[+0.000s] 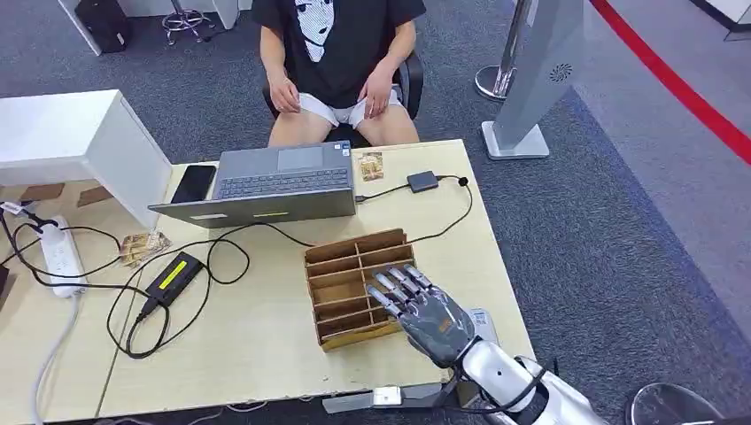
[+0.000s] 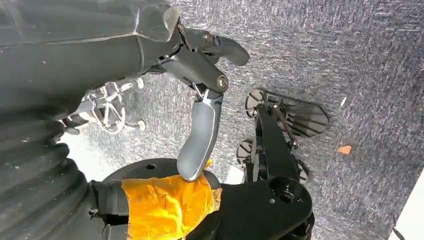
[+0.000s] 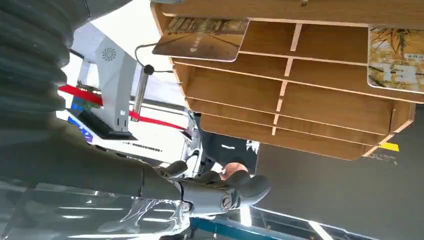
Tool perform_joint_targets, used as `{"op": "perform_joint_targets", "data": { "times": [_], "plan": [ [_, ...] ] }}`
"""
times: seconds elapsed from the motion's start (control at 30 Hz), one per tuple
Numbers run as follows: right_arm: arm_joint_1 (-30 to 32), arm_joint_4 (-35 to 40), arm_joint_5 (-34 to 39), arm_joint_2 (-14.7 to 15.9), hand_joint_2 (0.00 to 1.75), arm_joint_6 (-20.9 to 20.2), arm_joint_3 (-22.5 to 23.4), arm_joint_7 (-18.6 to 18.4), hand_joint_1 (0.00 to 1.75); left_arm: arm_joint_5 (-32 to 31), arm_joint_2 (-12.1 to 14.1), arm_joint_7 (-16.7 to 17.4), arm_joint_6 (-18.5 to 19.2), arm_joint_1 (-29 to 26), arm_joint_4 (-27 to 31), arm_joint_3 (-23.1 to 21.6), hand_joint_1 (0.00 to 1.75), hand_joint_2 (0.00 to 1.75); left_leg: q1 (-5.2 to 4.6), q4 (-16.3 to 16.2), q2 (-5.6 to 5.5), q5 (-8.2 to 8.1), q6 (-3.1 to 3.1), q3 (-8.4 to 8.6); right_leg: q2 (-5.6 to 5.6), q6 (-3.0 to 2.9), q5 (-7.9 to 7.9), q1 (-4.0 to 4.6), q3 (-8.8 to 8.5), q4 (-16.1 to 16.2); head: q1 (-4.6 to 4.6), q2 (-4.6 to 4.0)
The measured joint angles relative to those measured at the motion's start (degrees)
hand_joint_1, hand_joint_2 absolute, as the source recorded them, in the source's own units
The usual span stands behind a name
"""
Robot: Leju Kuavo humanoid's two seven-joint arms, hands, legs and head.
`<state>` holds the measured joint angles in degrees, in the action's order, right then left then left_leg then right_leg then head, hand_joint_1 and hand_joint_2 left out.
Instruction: Pass the card to the sensor for recognition and then transmit it.
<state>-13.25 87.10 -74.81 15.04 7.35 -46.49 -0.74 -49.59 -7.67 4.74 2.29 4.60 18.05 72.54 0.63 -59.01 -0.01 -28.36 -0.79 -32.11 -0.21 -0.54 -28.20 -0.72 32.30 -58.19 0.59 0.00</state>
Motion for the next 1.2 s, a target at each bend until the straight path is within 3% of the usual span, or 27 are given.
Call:
{"op": "perform_joint_targets", "data": {
  "times": [0.57, 0.87, 0.9, 0.93, 1.03, 1.2],
  "plan": [
    [0.2, -0.4, -0.5, -0.5, 1.75, -5.8, 1.9, -0.6, 0.0, 0.6, 0.0, 0.5, -0.4, 0.2, 0.0, 0.4, 0.0, 1.75, 0.0, 0.0, 0.0, 0.0, 0.0, -0.01, 0.0, 0.0, 0.0, 0.0, 0.0, 0.0, -0.02, 0.0],
    [-1.2, -2.7, 0.4, -0.7, 1.75, -6.8, 1.8, -0.6, 0.0, 0.8, 0.0, 0.6, -0.7, 0.6, 0.0, 0.8, 0.0, 1.75, 0.0, 0.0, -0.01, 0.0, 0.0, -0.01, -0.01, 0.0, 0.01, 0.0, 0.0, 0.0, 0.0, 0.02],
    [-1.3, -3.0, 0.5, -0.7, 1.75, -6.7, 1.8, -0.6, 0.16, 0.8, 0.0, 0.6, -0.7, 0.6, 0.0, 0.8, 0.0, 1.75, 0.0, 0.0, -0.01, 0.0, 0.0, -0.01, -0.01, 0.0, 0.01, 0.0, 0.0, 0.0, -0.02, 0.0],
    [-1.4, -3.2, 0.5, -0.8, 1.75, -6.7, 1.7, -0.6, 1.31, 0.8, 0.0, 0.6, -0.8, 0.6, 0.0, 0.9, 0.0, 1.75, 0.0, 0.0, -0.01, 0.0, 0.0, -0.01, -0.01, 0.0, 0.01, 0.0, 0.0, 0.0, 0.0, 0.0],
    [-1.5, -3.7, 1.0, -1.0, 1.75, -6.6, 1.6, -0.4, 1.52, 0.8, 0.0, 0.6, -0.8, 0.6, 0.0, 0.9, 0.0, 1.75, 0.0, 0.0, -0.01, 0.0, 0.0, -0.02, -0.01, 0.0, 0.01, 0.0, 0.0, 0.0, 0.0, 0.0],
    [-1.7, -4.1, 1.3, -1.1, 1.75, -6.3, 1.3, 0.0, 1.52, 0.8, 0.0, 0.6, -0.8, 0.7, 0.0, 0.9, 0.0, 1.75, 0.0, 0.0, -0.01, 0.0, 0.0, -0.02, -0.01, 0.0, 0.01, 0.0, 0.0, 0.0, 0.0, 0.0]
  ]
}}
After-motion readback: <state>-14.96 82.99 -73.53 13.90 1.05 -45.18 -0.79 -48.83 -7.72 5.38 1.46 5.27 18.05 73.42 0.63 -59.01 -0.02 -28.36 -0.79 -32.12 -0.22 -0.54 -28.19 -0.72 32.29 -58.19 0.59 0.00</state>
